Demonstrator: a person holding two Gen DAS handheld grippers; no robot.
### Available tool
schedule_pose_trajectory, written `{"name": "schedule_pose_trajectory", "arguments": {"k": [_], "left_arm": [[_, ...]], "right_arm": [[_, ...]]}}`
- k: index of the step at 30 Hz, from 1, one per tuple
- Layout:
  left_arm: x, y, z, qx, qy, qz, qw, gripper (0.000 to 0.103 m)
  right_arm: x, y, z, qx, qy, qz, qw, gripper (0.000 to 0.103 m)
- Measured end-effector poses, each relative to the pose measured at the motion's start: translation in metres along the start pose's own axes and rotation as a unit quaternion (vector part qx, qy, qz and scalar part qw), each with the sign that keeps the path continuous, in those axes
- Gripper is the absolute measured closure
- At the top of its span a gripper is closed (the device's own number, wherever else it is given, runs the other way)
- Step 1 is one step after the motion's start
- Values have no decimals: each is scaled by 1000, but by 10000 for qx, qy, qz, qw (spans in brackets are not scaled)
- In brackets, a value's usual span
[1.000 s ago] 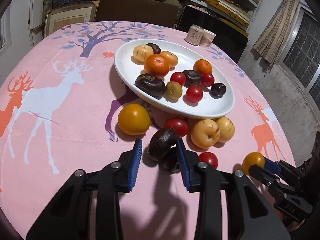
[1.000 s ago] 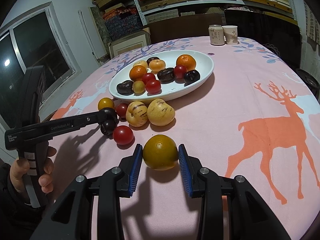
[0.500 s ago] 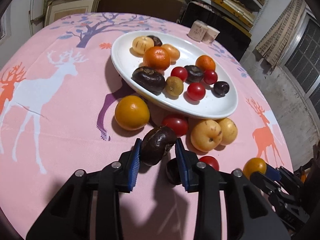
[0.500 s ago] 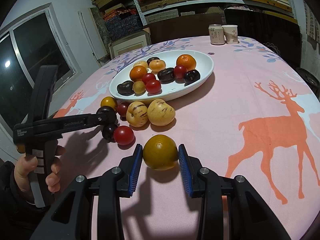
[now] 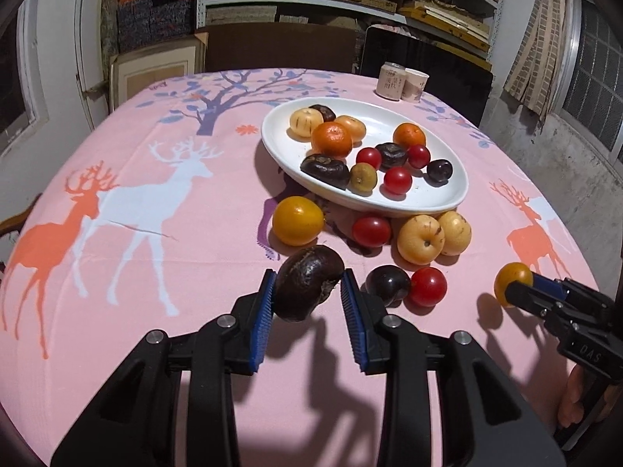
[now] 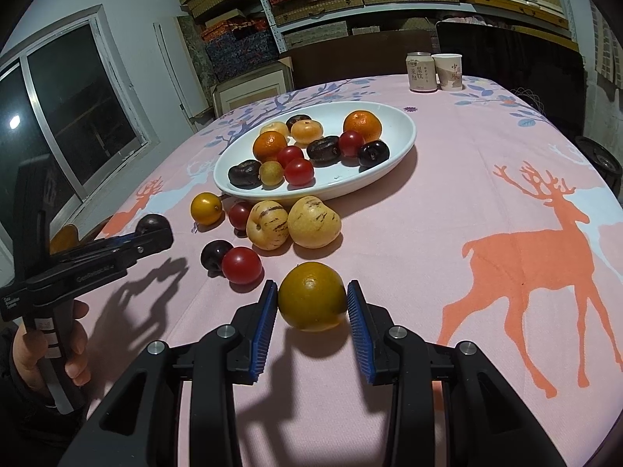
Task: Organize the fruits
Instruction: 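Carry the fruits to the white plate and release them from both grippers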
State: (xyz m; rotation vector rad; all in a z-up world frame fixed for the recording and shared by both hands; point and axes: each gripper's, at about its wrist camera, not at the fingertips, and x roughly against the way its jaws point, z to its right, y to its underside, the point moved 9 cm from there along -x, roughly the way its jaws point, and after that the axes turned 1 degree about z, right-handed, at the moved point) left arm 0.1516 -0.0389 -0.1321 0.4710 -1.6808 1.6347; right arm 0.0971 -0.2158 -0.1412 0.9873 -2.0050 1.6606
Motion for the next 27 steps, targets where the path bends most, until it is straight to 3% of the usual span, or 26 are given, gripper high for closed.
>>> {"name": "schedule_pose_trajectory", "arguments": {"k": [5, 9, 13, 19, 27], "left_arm": [[23, -15, 5, -133, 83, 268, 9995, 70], [32, -45, 12, -191, 248, 448, 9985, 70], [16, -80, 19, -249, 359, 463, 9980, 70], [-47, -117, 19, -288, 262, 179, 9991, 70], [-115, -136, 14, -267, 150, -173, 9994, 70]], "right_arm": [[5, -15, -4, 44, 31, 27, 10000, 66], [19, -59, -10, 89, -118, 250, 9996, 66], [16, -111, -9, 115, -152, 338, 9992, 66], [-40, -172, 0, 31, -170, 74, 9998, 66], [-132, -188, 19, -52, 49, -443, 9990, 66]]}}
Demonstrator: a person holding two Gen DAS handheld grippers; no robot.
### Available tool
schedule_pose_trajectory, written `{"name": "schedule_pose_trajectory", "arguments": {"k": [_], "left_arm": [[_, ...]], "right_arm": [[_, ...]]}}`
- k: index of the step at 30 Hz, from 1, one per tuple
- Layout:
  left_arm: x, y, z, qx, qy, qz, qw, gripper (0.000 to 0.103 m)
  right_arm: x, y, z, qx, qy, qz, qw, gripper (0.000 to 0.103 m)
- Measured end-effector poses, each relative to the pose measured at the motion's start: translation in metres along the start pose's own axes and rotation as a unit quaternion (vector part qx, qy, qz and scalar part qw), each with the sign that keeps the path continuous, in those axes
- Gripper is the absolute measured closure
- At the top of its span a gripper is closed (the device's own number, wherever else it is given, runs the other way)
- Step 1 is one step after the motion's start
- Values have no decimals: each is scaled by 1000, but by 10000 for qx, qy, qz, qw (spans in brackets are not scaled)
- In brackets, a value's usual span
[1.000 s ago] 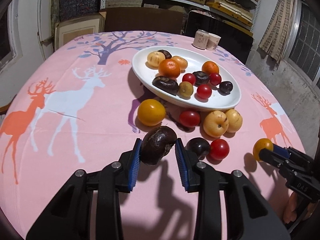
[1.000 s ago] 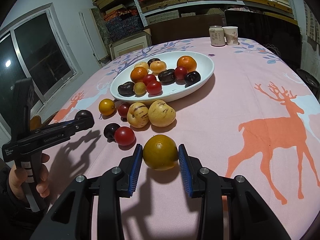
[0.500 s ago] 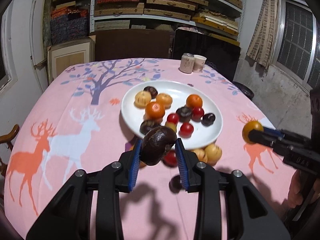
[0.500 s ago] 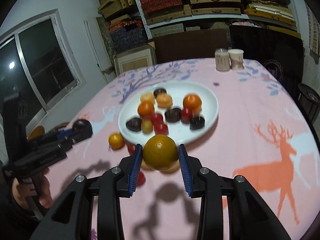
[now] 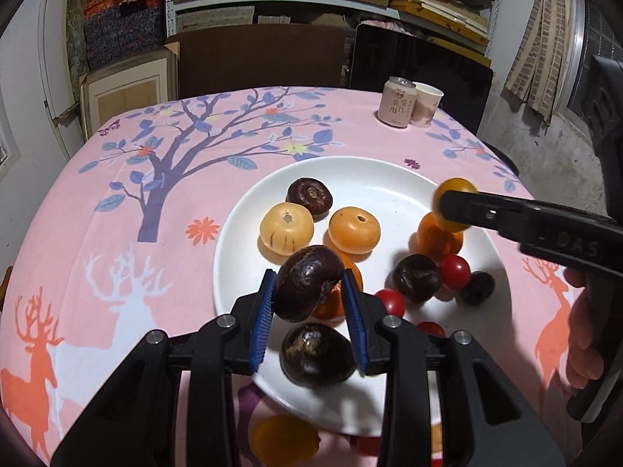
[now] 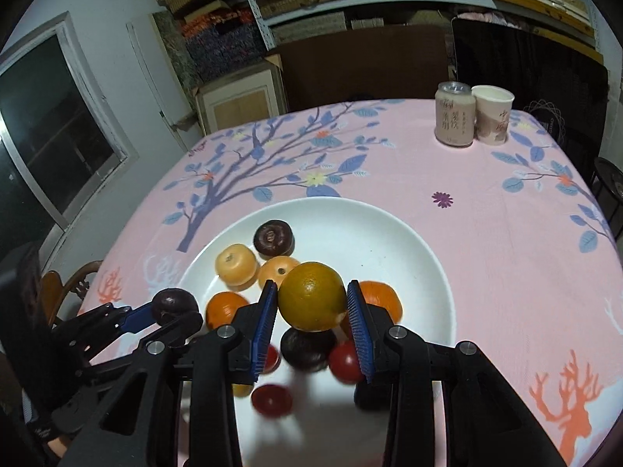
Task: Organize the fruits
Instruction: 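Carry the fruits to the white plate and release them from both grippers, then withdraw both open grippers from the plate toward the remaining fruits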
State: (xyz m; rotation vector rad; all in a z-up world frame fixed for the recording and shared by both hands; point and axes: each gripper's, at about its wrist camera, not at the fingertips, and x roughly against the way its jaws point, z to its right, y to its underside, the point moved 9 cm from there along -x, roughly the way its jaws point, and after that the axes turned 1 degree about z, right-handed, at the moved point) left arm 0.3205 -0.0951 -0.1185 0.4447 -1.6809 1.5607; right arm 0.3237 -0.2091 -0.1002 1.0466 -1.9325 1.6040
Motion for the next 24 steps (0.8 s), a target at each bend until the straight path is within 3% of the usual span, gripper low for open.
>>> {"name": "schedule_pose_trajectory", "arguments": {"k": [2, 4, 6, 11, 14, 19, 24], "left_arm": [[-4, -1, 1, -75, -26, 8, 10000, 69], [-2, -4, 1, -155, -110, 132, 9997, 42], [6, -7, -1, -157, -225, 333, 9991, 32], [34, -2, 0, -84, -102, 438, 9990, 31], [62, 11, 0, -139, -115, 564, 9982, 25], [105, 53, 3, -166, 65, 562, 9983, 21], [123, 108, 8, -344, -7, 280, 9990, 19]], "right_arm": [[-3, -4, -1, 62, 0, 29, 10000, 65], [0, -7, 0, 48, -68, 107, 9999, 56], [5, -6, 1, 35, -93, 134, 9999, 56], [33, 8, -1, 82, -74, 231, 9997, 56], [58, 27, -4, 168, -4, 278, 9995, 56], [95, 79, -17, 260, -44, 281, 9993, 56], [101, 132, -30, 526, 153, 145, 9984, 56]]}}
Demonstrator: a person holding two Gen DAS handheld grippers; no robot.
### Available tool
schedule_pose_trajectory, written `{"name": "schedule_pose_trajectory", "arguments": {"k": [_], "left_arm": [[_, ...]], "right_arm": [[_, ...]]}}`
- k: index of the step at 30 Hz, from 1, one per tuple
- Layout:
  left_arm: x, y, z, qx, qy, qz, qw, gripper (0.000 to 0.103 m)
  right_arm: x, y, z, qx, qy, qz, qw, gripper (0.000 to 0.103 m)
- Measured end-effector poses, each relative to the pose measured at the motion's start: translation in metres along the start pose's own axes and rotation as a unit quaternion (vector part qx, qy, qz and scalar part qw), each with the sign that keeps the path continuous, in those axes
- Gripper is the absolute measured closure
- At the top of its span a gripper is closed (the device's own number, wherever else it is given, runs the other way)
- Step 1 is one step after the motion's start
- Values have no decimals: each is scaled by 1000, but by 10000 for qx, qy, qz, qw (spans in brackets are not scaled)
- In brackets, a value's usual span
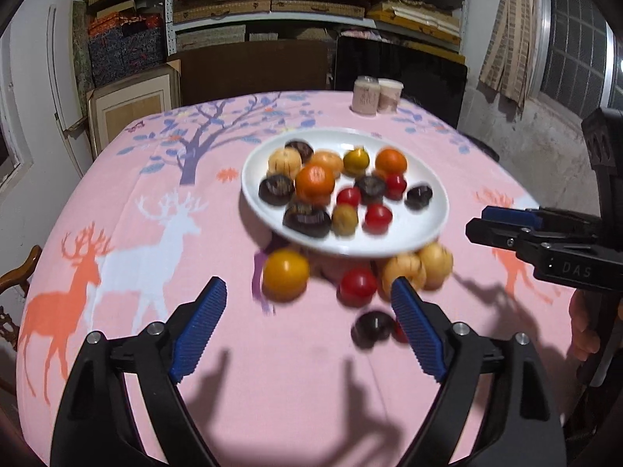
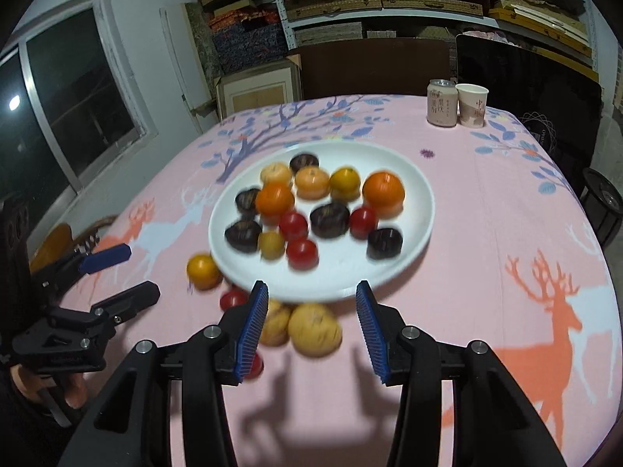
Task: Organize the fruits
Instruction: 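Withdraw both open grippers from the plate toward the remaining fruits, then grasp a yellow pear with the right gripper while the left grasps a mangosteen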
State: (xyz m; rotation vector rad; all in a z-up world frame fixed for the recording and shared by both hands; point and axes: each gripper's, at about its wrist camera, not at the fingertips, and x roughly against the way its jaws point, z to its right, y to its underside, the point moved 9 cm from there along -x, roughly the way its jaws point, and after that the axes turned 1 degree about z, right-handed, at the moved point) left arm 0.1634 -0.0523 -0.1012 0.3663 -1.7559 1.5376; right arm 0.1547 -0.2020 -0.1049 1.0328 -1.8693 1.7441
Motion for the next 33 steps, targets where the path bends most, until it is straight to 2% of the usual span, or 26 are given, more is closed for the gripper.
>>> {"name": "schedule_pose_trajectory", "arguments": {"k": [4, 8, 12, 20, 22, 24, 30, 32, 33], "left_arm": [[9, 27, 10, -224, -142, -42, 9996, 19], [13, 42, 23, -413, -172, -63, 9990, 19], [12, 47, 29, -426, -115, -112, 9990, 19], [4, 50, 28, -329, -56, -240, 9992, 19], [1, 49, 28, -328, -66, -254, 9991, 19], [-3, 48, 30, -314, -66, -292, 9991, 19], [-14, 38, 43, -424, -94, -246, 9988, 19], [-22, 35, 46, -458, -113, -335, 9983, 27], [-29, 35, 46, -469, -141, -432, 9979, 35]], "right_arm": [[-12, 23, 0, 22, 254, -144, 9996, 56], [-23, 26, 4, -158, 259, -224, 9993, 56], [-37, 24, 4, -64, 377, -345, 9987, 56], [-67, 23, 6, -345, 42, -665, 9972, 56], [-67, 23, 6, -428, -35, -526, 9977, 62], [-62, 25, 3, -384, -43, -483, 9981, 62], [-25, 28, 7, -489, -118, 91, 9987, 62], [-19, 32, 14, -581, -74, 185, 9981, 62], [-18, 33, 16, -601, -46, 189, 9980, 62]]}}
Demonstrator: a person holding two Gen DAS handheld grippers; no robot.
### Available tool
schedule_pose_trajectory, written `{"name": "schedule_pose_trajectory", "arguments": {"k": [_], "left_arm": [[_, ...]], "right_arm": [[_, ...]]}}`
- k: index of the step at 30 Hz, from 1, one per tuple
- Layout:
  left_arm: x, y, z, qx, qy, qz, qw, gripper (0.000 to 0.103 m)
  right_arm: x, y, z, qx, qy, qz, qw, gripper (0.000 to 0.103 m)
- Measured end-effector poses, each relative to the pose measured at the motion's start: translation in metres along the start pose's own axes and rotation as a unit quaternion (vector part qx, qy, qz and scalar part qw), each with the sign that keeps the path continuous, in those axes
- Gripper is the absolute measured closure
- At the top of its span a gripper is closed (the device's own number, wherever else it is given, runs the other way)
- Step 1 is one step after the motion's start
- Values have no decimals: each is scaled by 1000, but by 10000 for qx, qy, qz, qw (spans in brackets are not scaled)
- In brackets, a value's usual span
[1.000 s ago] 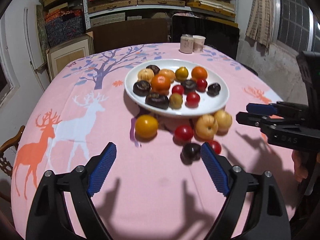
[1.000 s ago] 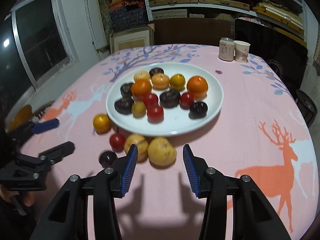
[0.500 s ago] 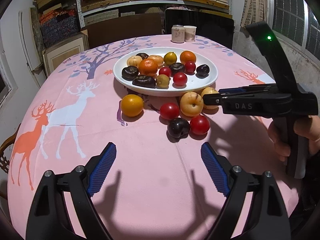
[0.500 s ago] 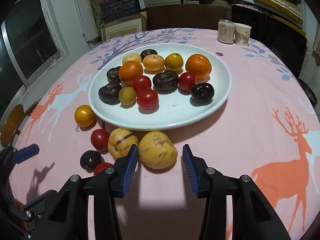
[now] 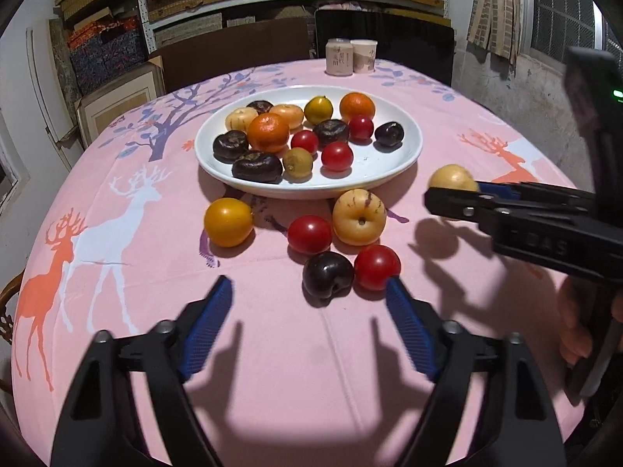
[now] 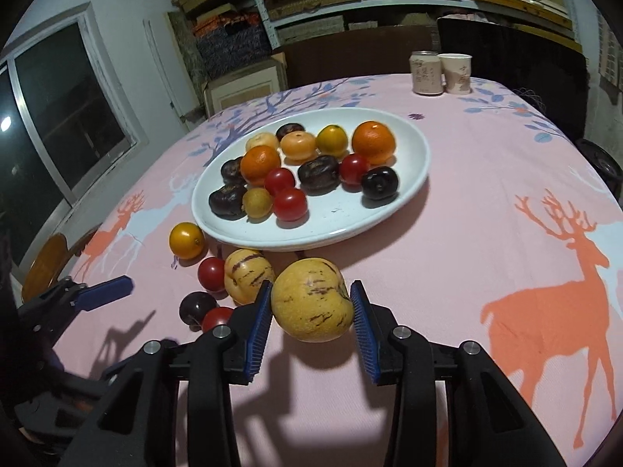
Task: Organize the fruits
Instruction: 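Grasp a yellow pear with the right gripper while the left grasps a mangosteen, then carry the pear and mangosteen over the white plate and release both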
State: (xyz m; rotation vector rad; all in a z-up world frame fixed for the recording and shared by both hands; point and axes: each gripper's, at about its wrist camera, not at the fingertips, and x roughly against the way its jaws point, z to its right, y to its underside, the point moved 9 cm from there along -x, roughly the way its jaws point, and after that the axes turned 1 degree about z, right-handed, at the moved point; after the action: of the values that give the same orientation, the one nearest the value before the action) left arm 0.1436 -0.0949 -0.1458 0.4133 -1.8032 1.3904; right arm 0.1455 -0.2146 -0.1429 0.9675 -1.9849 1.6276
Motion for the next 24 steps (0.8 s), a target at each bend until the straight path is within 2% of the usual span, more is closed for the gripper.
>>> {"name": "schedule_pose_trajectory", "arguments": {"k": [1, 4, 7, 10, 12, 14, 16, 24], "left_arm": [[-5, 0, -1, 16, -21, -74, 10000, 39], [-13, 0, -6, 143, -62, -181, 9997, 44], [-18, -1, -6, 231, 40, -213, 9995, 46], [-22, -5, 3, 67, 90, -199, 9997, 55], [-25, -7, 10, 30, 150, -228, 9996, 57], [-29, -6, 17, 77, 391, -308, 9987, 64], [-33, -3, 22, -7, 398, -380, 9985, 72], [-20, -6, 14, 202, 414, -154, 9988, 74]], "right_arm": [[0, 1, 2, -13, 8, -4, 10000, 62], [-2, 5, 5, -2, -14, -46, 10000, 62], [-6, 5, 3, 0, -82, -93, 9999, 62], [-7, 6, 1, 32, -121, -108, 9999, 62], [-7, 6, 1, 7, -144, -101, 9998, 62], [-6, 6, 3, -36, -167, -88, 9998, 62], [-7, 6, 4, -65, -178, -93, 9998, 62], [-4, 5, 3, -56, -199, -45, 9998, 62]]}}
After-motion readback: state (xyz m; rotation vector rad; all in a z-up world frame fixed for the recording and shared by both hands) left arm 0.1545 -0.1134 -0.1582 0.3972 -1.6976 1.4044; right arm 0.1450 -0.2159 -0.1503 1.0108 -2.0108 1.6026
